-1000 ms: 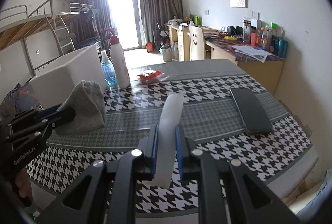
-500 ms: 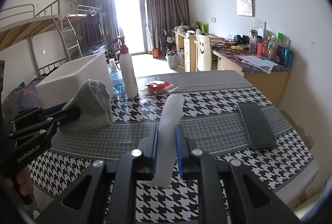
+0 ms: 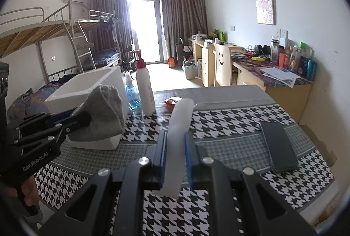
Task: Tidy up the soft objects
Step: 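Carry the grey cloth and foam roll with both tools over the foam box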
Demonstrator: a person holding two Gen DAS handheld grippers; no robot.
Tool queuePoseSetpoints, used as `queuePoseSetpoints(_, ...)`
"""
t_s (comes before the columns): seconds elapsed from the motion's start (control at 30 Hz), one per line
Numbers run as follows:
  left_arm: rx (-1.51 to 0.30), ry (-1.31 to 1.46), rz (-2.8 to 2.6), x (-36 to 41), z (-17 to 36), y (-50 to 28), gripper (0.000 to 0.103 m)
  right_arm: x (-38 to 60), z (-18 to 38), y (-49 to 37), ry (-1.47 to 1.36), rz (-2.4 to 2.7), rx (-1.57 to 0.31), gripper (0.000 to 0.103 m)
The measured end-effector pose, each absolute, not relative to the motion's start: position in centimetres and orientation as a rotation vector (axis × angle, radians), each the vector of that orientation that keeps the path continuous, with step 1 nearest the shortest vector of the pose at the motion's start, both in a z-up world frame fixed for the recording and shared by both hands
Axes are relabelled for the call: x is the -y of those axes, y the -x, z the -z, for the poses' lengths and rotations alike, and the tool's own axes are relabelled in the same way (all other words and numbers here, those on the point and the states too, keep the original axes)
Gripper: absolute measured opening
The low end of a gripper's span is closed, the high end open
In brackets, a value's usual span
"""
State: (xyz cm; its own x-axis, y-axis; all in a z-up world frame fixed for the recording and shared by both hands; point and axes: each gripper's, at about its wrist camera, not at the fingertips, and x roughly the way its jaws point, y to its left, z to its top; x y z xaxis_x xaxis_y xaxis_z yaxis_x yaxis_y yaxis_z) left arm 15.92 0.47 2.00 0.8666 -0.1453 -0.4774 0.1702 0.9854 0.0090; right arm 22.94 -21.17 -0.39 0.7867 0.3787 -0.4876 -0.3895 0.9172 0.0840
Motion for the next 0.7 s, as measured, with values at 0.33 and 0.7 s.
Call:
queuePoseSetpoints(0.33, -0.482, -0.039, 0.136, -1.1, -2.7, -16.5, 0.020, 20.2, -0.4, -23.6, 0.031, -0.451, -0.496, 0.020)
queuePoseSetpoints(0.7, -0.450, -0.029, 0.096, -2.1, -3.7, -16.8, 0.020, 18.9, -1.2, -24.0, 0.043, -0.482, -0.474, 0.020)
